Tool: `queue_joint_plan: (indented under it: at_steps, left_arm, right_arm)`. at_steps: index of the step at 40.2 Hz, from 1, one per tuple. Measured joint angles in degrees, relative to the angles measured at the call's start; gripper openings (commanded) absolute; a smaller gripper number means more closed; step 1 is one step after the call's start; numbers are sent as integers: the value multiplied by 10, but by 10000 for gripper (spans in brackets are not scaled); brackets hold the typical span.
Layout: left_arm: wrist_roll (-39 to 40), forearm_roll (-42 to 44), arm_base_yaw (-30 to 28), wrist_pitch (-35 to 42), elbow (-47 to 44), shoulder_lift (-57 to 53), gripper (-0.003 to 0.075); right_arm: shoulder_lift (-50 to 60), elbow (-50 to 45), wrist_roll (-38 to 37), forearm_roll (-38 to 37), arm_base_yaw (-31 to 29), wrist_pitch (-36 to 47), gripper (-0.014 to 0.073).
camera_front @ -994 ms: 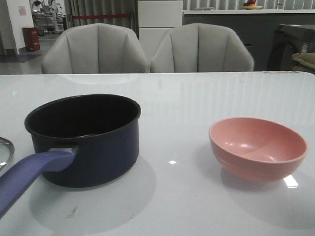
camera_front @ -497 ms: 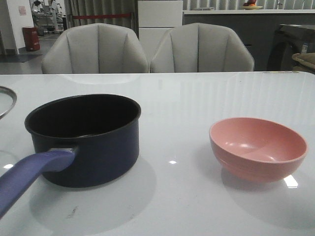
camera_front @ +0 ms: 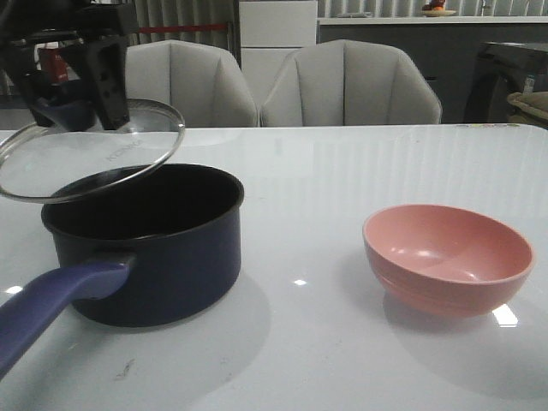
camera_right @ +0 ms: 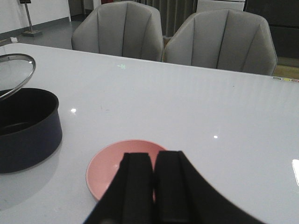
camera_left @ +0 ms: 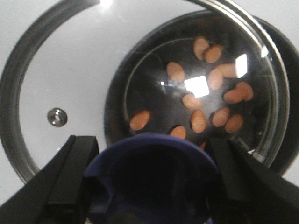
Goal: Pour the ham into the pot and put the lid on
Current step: 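Lift the glass lid by its knob with the left gripper over the pot, then lower the lid onto the pot rim with the left gripper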
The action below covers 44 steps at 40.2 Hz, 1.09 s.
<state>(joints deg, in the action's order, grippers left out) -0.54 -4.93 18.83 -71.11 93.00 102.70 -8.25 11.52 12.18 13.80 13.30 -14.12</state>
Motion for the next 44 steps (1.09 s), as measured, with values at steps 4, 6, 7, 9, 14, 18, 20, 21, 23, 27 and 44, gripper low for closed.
queue_joint_plan:
  at_steps: [4, 6, 7, 9, 14, 18, 20, 21, 23, 27, 44]
  left_arm:
    - [-1, 0, 19, 0, 0, 0, 230]
    - [-2, 0, 25, 0, 0, 0, 230]
    - [-2, 1, 28, 0, 0, 0, 230]
    - [-2, 1, 30, 0, 0, 0, 230]
    - [-3, -6, 31, 0, 0, 5, 230]
    - [-3, -16, 33, 0, 1, 21, 230]
    - [-3, -17, 36, 0, 2, 28, 230]
    - [-3, -17, 38, 0, 2, 30, 230]
    - [-3, -18, 41, 1, 3, 34, 230]
    - [-3, -20, 47, 1, 6, 40, 230]
    - [-3, -16, 53, -2, 14, 57, 266]
  right_arm:
    - [0, 0, 0, 0, 0, 0, 161]
    - [0, 0, 0, 0, 0, 0, 161]
    - [0, 0, 0, 0, 0, 0, 161]
    - [0, 0, 0, 0, 0, 0, 161]
    - [0, 0, 0, 0, 0, 0, 161]
    - [0, 0, 0, 0, 0, 0, 161]
    - [0, 0, 0, 0, 0, 0, 161]
    - [0, 0, 0, 0, 0, 0, 161]
    - [0, 0, 0, 0, 0, 0, 161]
    - [0, 0, 0, 0, 0, 0, 161]
    - [0, 0, 0, 0, 0, 0, 161]
